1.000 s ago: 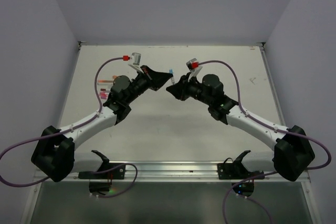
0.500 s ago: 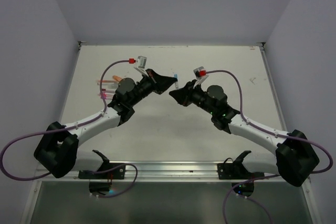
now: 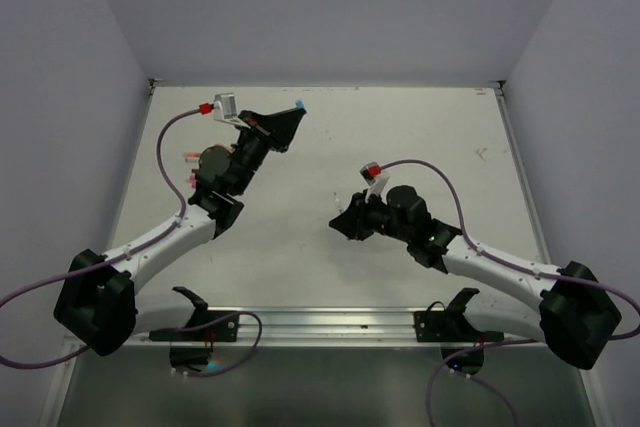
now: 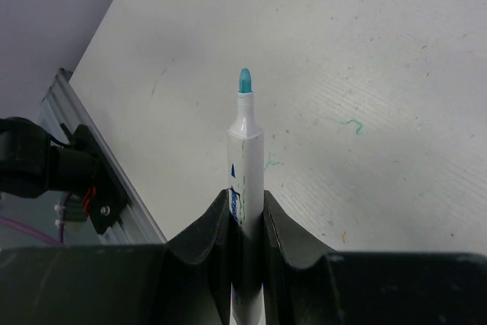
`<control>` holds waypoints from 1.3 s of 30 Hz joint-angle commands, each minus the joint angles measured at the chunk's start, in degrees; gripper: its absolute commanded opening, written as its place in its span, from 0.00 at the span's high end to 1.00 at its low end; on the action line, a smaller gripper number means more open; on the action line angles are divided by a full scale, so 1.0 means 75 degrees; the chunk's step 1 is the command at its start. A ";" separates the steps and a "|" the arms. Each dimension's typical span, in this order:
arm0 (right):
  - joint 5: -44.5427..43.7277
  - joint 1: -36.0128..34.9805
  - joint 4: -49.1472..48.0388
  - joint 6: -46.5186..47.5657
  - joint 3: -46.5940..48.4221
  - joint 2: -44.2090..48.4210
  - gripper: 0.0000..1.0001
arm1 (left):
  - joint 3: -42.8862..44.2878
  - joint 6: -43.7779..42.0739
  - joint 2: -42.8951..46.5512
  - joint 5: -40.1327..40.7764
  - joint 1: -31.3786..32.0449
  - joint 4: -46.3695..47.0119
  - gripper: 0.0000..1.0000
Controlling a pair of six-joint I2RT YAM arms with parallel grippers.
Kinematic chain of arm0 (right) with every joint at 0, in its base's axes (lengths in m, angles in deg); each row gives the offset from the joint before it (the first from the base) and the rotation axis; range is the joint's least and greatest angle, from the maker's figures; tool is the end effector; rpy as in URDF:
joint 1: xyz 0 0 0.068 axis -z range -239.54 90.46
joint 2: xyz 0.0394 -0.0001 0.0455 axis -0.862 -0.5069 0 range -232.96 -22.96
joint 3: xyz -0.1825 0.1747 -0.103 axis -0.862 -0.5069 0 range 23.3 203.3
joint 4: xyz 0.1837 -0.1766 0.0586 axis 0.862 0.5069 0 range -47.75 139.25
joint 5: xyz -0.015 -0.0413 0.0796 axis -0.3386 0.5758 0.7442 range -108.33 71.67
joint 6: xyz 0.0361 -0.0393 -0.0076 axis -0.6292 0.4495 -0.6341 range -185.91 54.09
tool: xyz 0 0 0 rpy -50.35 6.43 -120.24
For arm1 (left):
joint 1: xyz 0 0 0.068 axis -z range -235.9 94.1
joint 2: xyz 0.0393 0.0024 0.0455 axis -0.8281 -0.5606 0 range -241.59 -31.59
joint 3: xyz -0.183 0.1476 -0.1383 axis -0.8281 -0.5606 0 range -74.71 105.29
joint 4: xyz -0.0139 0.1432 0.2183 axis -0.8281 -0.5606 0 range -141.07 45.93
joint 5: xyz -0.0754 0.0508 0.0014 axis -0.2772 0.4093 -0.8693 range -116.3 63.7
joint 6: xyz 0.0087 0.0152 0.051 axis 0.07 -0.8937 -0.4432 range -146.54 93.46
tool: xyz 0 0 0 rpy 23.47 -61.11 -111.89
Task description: Open the pen caps
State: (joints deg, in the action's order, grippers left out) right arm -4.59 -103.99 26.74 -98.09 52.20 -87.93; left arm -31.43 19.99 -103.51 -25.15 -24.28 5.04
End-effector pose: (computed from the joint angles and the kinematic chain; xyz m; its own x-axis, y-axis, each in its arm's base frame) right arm 0.1677 0.1765 0.2189 -0.6590 0.0783 -0.7480 -0.5766 0.5861 0.5693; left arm 0.2426 -0.1487 0.3379 -0.1639 -0.7511 -0.6396 0.5659 0.4594 -0.6846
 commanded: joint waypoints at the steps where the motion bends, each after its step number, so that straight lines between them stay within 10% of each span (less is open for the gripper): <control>1: -0.0868 0.0067 0.0869 0.0446 0.0680 0.0342 1.00 | 0.0333 -0.0811 0.0413 -0.0059 0.0027 -0.1281 1.00; 17: -0.2394 0.1965 0.3520 0.0857 0.3961 -0.2759 1.00 | 0.3191 -0.1902 -0.3156 -0.1265 0.0027 -0.6883 1.00; 39: -0.1187 0.2059 0.2888 0.1291 0.5416 -0.6115 0.84 | 0.4740 -0.1047 -0.6395 -0.1970 0.0156 -0.6676 1.00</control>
State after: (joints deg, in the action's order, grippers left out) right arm -15.41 -88.73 50.11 -89.13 91.11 -133.20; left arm 1.69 10.54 -150.44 -39.40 -23.23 -46.52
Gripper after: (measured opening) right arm 0.190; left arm 0.038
